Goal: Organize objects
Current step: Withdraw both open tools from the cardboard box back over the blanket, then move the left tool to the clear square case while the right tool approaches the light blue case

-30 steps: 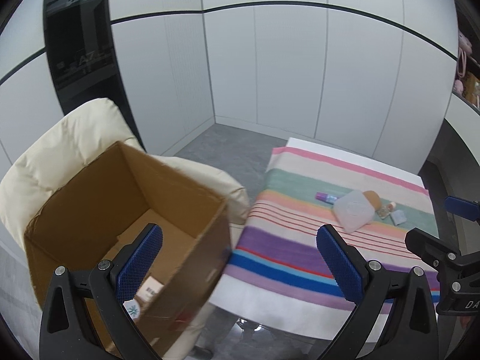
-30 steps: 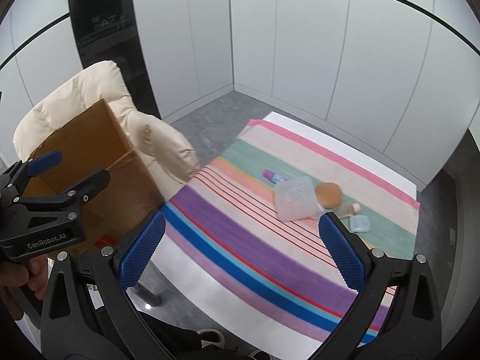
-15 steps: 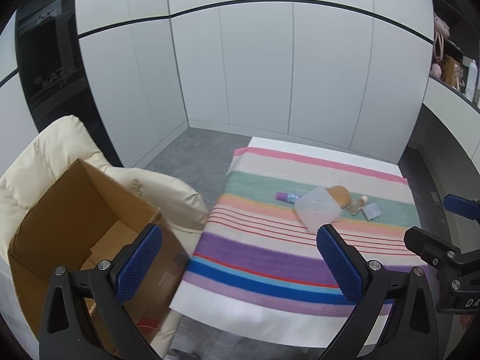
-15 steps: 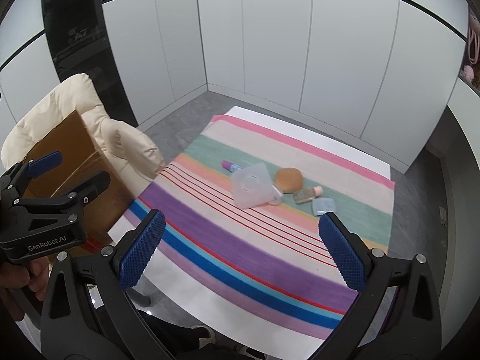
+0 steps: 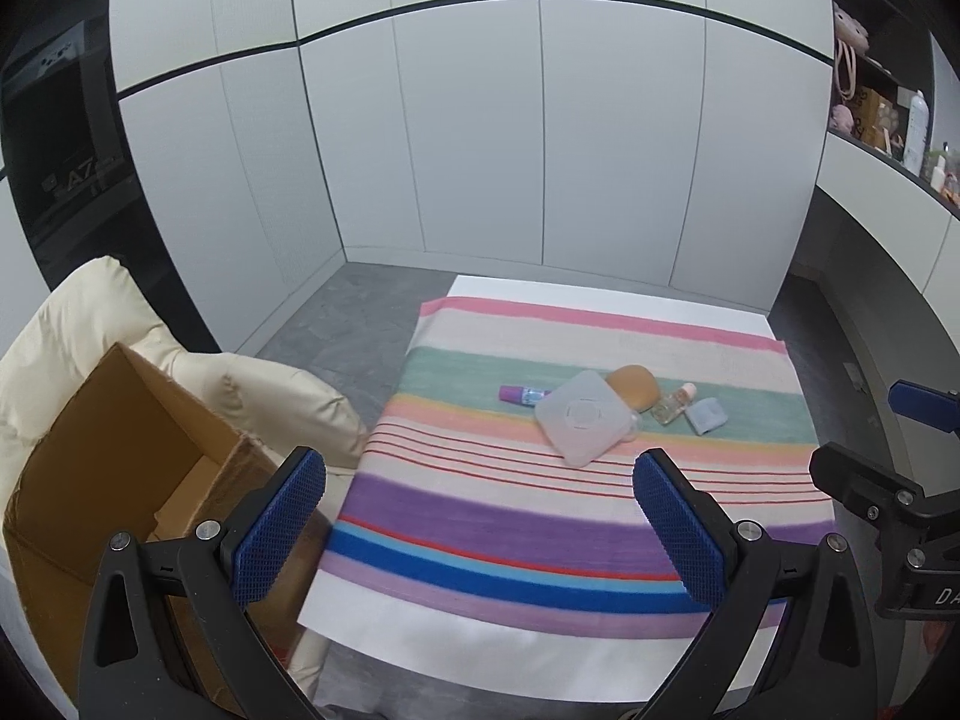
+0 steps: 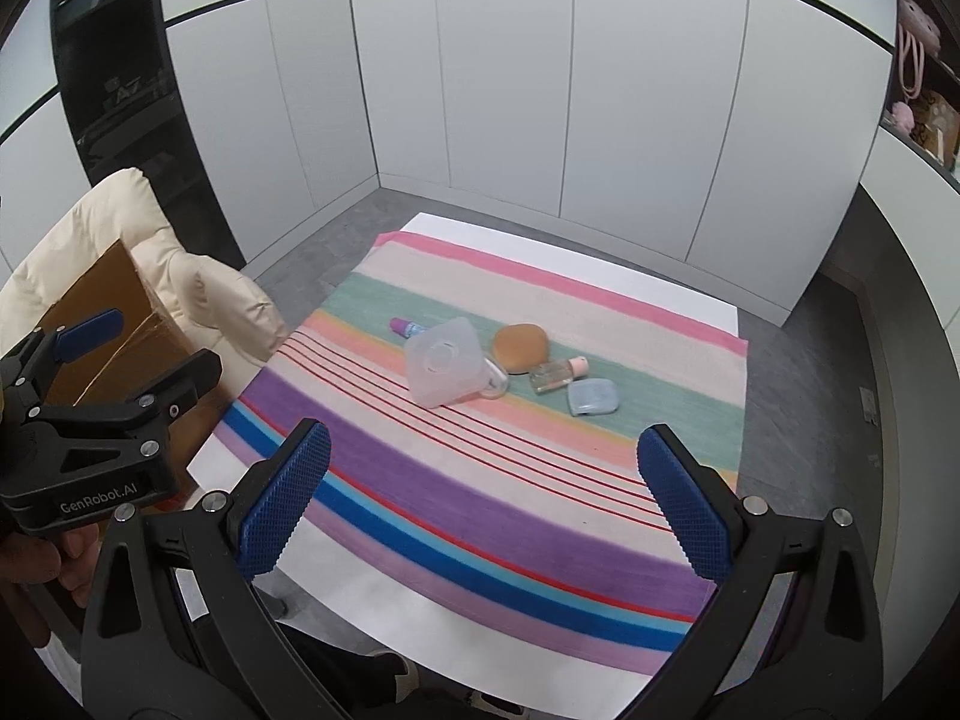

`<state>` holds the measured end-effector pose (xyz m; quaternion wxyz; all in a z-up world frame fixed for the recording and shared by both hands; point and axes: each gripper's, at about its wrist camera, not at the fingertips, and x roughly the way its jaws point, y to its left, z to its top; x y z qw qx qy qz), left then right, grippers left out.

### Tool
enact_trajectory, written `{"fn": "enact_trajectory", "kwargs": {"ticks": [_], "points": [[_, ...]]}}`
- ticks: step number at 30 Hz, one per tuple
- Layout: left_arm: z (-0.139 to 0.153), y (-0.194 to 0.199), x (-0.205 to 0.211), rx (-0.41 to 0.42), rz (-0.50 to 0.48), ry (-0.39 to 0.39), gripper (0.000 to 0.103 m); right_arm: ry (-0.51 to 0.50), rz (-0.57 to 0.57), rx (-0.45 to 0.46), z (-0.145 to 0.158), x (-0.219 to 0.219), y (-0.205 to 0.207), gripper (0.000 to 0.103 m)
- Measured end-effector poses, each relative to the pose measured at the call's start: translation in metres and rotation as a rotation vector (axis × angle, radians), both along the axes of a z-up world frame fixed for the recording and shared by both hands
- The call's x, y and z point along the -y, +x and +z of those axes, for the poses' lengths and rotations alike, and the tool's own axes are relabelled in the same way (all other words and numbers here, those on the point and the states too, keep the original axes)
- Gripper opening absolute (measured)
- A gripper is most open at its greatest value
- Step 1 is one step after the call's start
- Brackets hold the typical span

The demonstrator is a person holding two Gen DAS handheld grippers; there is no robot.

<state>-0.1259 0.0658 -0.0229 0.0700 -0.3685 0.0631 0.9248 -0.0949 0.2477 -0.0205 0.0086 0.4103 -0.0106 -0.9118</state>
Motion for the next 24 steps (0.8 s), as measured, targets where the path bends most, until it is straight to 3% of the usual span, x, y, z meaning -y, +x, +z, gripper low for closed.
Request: {"fn": "enact_trajectory", "kwargs": {"ticks": [12,24], "points": [[-0.002,-0.001,-0.017,0.01,-0.023,-0.009,0.103,0.006,-0.028,0.014,-0.005,-0.014,0.005,0.103],[-0.022,-0.008,-0.047,0.067,-0.074,-0.013,0.103,0.013,-0.075,0.076,-0.031,-0.034,-0.001,0.103]]}}
